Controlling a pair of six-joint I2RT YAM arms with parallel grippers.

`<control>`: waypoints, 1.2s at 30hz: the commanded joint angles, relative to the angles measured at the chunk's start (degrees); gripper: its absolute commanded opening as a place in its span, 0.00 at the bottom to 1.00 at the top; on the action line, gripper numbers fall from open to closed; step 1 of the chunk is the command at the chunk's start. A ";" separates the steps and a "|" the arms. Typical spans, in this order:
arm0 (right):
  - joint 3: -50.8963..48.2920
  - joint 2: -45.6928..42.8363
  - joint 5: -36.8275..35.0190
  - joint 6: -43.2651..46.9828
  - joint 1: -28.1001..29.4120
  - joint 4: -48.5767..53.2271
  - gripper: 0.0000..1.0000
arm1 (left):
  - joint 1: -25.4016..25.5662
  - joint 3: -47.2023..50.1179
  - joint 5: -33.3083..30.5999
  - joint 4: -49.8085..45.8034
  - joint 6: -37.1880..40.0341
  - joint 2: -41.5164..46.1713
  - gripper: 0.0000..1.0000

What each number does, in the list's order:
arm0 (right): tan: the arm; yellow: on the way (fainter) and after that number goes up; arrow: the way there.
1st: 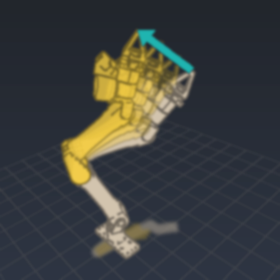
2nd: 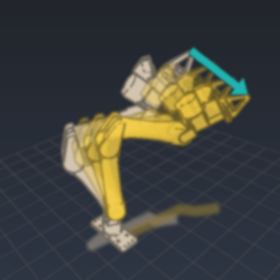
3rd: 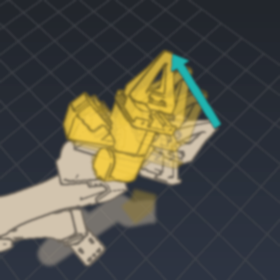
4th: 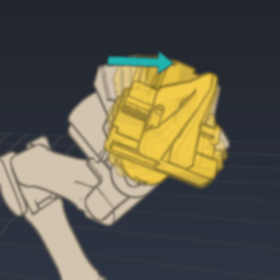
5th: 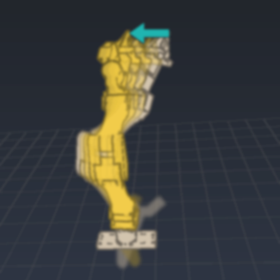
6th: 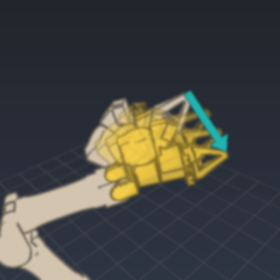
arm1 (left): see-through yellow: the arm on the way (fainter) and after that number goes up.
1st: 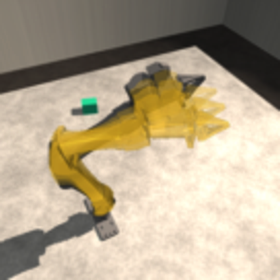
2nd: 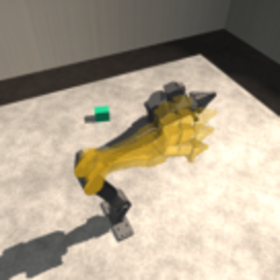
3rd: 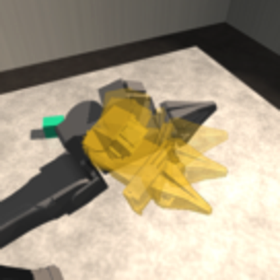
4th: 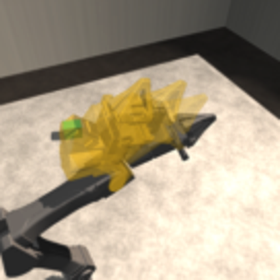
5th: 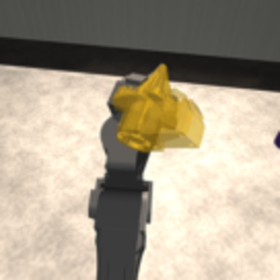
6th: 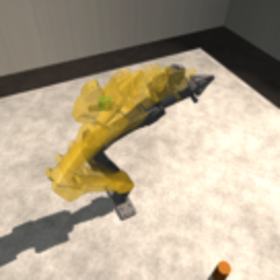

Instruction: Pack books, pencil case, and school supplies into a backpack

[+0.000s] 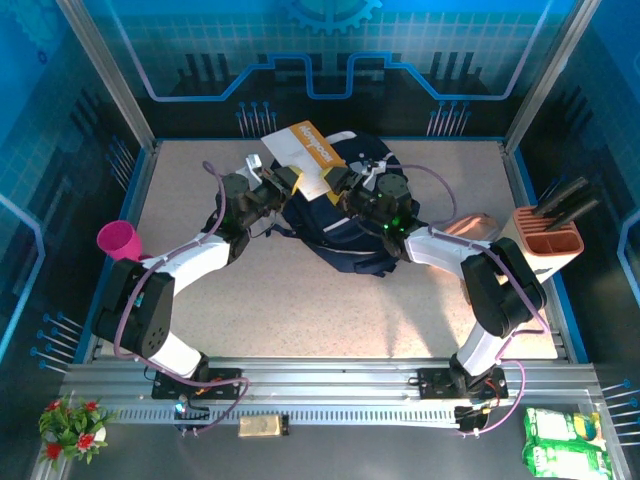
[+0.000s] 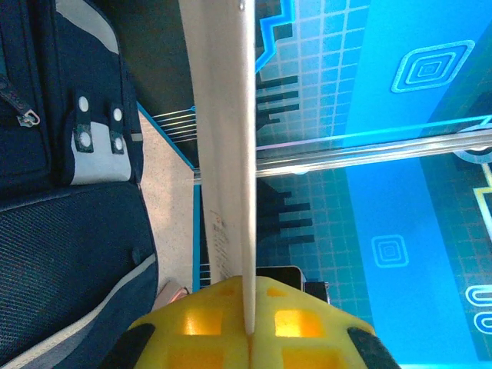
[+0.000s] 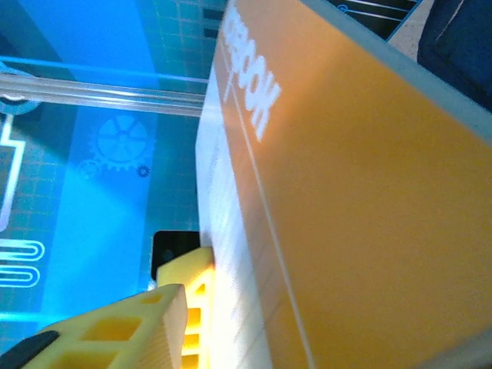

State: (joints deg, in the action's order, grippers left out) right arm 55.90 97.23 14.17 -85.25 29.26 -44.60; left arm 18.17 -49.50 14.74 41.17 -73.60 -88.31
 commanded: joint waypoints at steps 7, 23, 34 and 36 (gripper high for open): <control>0.53 1.02 0.36 0.35 0.41 -3.29 0.22 | 0.46 -1.83 -1.93 -3.06 2.75 1.01 0.05; -4.19 -12.00 -3.81 16.07 -6.86 20.25 0.00 | 1.88 -9.51 -3.89 -34.39 22.53 3.00 0.74; -7.22 -28.22 -10.94 27.48 -18.39 44.87 0.00 | 12.25 -22.64 -7.52 -51.47 44.45 -5.92 0.88; -7.30 -30.39 -11.33 28.61 -20.43 47.62 0.00 | 14.62 -25.08 -8.32 -54.83 48.10 -8.08 0.89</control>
State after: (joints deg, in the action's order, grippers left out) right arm 49.28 69.73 5.52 -61.17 11.11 -4.69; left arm 30.30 -71.24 8.21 -5.34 -34.94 -93.91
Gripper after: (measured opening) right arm 0.058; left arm 0.884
